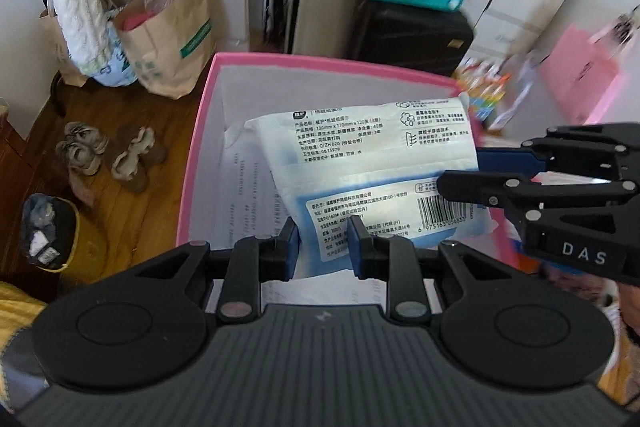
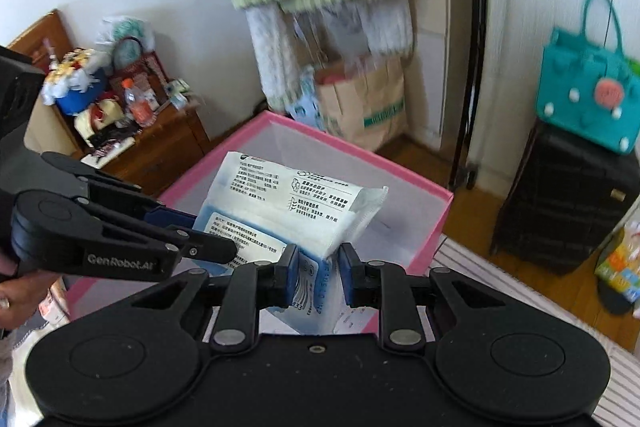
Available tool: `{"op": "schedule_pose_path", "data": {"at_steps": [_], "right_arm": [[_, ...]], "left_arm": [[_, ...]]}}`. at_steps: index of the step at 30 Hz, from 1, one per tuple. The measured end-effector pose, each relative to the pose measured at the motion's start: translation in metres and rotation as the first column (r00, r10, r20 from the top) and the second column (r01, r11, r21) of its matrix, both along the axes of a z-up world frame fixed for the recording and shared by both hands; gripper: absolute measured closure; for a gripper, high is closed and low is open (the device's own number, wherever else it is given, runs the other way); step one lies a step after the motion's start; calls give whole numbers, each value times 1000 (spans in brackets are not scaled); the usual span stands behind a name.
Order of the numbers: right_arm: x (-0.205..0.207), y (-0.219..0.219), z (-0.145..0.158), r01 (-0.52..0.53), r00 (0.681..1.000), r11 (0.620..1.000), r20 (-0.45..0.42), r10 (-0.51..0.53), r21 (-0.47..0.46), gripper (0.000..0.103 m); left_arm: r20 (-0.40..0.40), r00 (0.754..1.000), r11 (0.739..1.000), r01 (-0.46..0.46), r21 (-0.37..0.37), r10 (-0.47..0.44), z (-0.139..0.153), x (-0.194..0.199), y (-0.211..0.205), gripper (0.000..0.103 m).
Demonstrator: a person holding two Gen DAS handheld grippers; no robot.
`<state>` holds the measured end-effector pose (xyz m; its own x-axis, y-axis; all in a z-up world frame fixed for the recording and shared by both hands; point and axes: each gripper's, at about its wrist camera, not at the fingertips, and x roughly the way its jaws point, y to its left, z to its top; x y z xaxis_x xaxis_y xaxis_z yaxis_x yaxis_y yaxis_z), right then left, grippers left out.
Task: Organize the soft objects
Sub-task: 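Lift the white wipes pack with the left gripper and carry it over the pink box, then open the left gripper to drop the wipes pack into the pink box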
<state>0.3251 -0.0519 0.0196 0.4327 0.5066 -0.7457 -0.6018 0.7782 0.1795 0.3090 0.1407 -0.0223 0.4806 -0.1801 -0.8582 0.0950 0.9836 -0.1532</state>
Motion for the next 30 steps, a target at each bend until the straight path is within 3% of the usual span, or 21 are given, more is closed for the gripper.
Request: {"op": "schedule_pose_path", "data": {"at_steps": [8,22,30], "right_arm": [[24,16,-29,42,998,997,-48,-44,-61,77],[19,15,-31,69,996,981,-46,-78,-179,77],[34,18,-30,98,991,965,-68,-118,-243,75]], "left_arm": [[-73,997,998,27,56,-23,-19,32,-6,79],[-108,991,997,75,17,-73,-32,44,-24,79],[-102,993,997,62,52,-56,-29,52,-24,79]]}}
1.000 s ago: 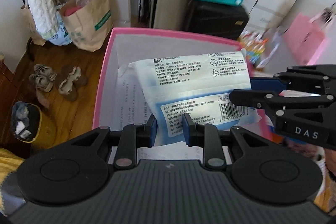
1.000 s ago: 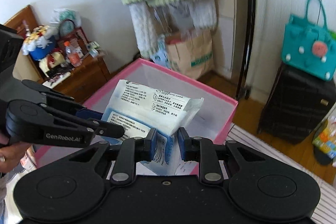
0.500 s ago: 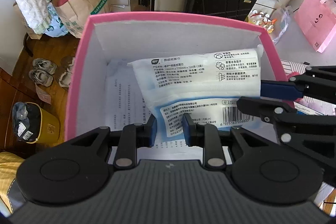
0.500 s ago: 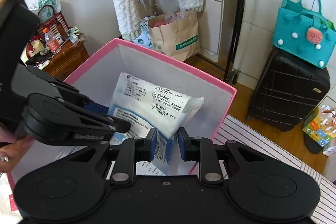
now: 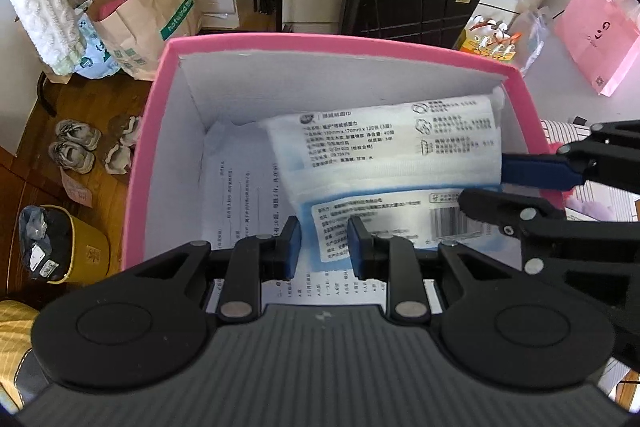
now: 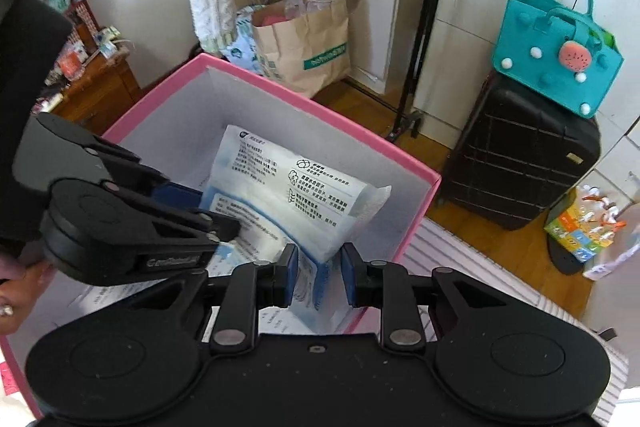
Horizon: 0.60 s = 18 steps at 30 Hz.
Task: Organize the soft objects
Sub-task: 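Open the left gripper to drop the wipes pack into the pink box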
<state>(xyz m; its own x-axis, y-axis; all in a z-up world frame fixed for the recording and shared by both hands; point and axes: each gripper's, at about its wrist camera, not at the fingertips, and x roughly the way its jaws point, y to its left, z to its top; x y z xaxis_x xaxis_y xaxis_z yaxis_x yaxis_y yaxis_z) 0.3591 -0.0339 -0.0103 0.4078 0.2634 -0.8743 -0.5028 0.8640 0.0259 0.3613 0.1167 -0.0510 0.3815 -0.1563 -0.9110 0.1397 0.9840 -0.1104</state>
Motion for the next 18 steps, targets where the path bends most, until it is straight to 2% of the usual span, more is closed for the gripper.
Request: {"op": "schedule_pose_path", "data": {"at_steps": [2,4,7,12,18], "right_arm": [[1,1,2,4,1000,1000,18,-4,-14,74],[-1,-4,8,17,999,999,33,-18,27,71],[-14,-12,19,-10,997,998,77,6,57,70],[-32,-32,35,-43,998,988,58,35,150,70],[-53,-48,48,-63,997,977,51,54,205,69]], "left_arm": [[27,1000,1000,-11,22,11,4,-2,1,77],[56,998,999,-14,44,11,10,-7,2,76],[68,998,999,-3,35,0,18,-16,3,76],[89,995,997,35,65,-41,31,-40,-2,74],[119,990,993,68,96,-79,54,-70,-12,71]]}}
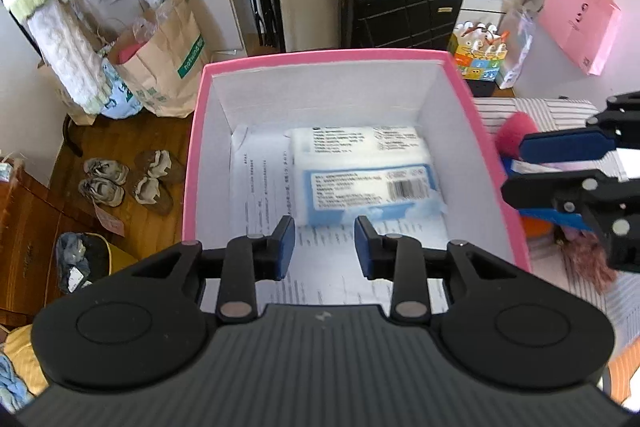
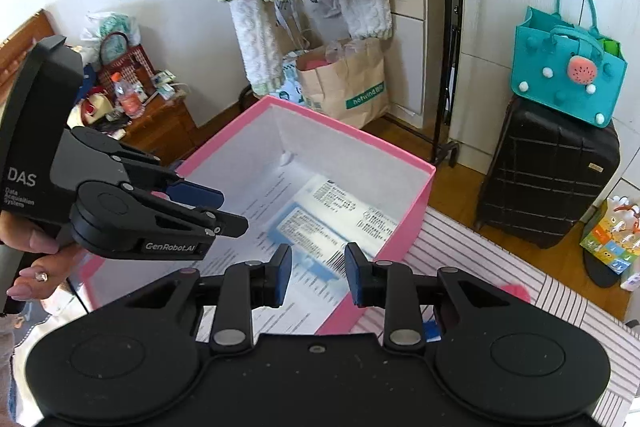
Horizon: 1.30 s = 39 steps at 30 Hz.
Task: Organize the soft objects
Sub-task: 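Open the left gripper to drop the wipes pack into the pink box, then move the left gripper back toward the plush toys on the table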
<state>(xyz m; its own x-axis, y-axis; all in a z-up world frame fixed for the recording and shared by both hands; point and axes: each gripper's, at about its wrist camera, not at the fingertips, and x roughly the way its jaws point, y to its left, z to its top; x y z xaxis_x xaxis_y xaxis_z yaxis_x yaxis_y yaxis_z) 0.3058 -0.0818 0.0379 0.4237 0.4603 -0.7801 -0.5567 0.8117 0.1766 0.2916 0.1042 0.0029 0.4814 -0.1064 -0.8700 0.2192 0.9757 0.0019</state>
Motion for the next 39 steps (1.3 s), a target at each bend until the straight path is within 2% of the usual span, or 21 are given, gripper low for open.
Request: {"op": "schedule_pose_path", "data": {"at_steps": [5,12,22,30,39], "right_arm": [[-27,-8,15,-25,999,1000,41,24,15,68],[-69,-19,42,-78,992,996,100,74,33,65],[-132,-42,77,-135,970,989,210,121,53,57],[-171,-59,89,-162,953,985,269,141,56,49],[-209,-84,79,-161,949,984,287,133,75,39]], "left_arm": [[32,999,1000,25,18,-26,22,-29,-8,64],[90,995,998,49,40,-53,52,-76,-16,62],[171,981,995,82,60,-91,83,-135,-24,52],[217,967,990,118,75,-132,91,-177,-35,42],[222,962,987,158,36,-162,78,-215,-48,35]]}}
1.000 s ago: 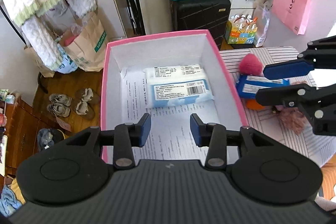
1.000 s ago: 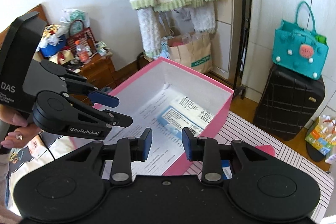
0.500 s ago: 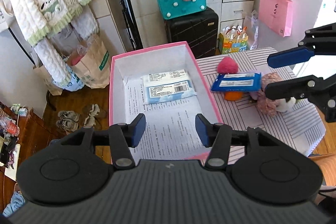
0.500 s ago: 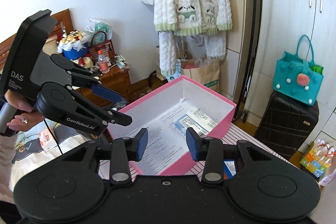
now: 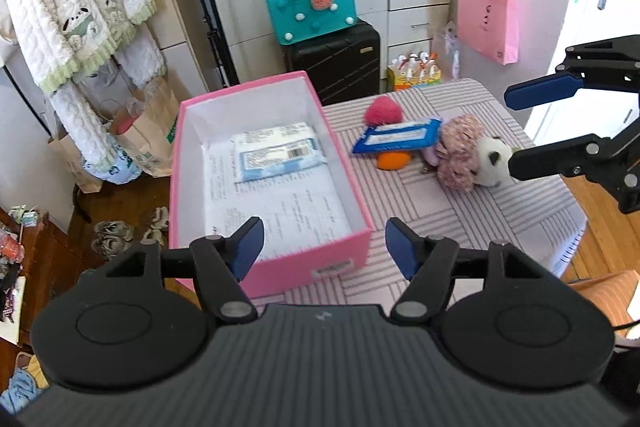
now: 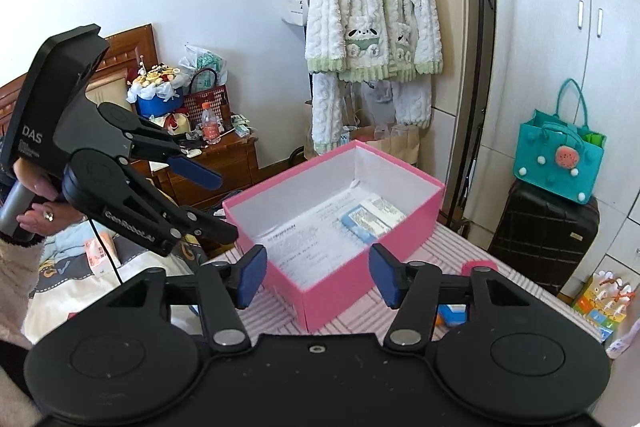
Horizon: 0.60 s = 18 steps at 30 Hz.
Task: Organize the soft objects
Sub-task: 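Move the left gripper back toward the plush toys on the table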
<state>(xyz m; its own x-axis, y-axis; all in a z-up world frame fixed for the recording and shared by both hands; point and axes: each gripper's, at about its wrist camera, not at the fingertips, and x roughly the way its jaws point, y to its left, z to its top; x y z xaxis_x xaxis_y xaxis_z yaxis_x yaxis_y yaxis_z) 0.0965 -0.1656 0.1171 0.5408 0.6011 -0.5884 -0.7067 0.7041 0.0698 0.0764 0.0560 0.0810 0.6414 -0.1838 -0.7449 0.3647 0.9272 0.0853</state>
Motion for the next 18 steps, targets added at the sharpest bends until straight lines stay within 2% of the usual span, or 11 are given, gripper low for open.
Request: {"op": "schedule_pose_path", "data": {"at_steps": [9,11,18], "right_arm": [[-31,-39,-30,58,998,998,-31,-58,-5,31],[-36,-50,-40,71,997,997,-42,-71,-8,25],[-47,-80,-79,128,988,992,-89,-128,-5,24]], "left_arm": [[1,998,998,60,-36,-60,-27,-30,-28,30],[0,997,996,78,-47,-78,-38,-34,-36,29],[-8,992,986,122,-114,-124,-69,-35,-65,29]]}}
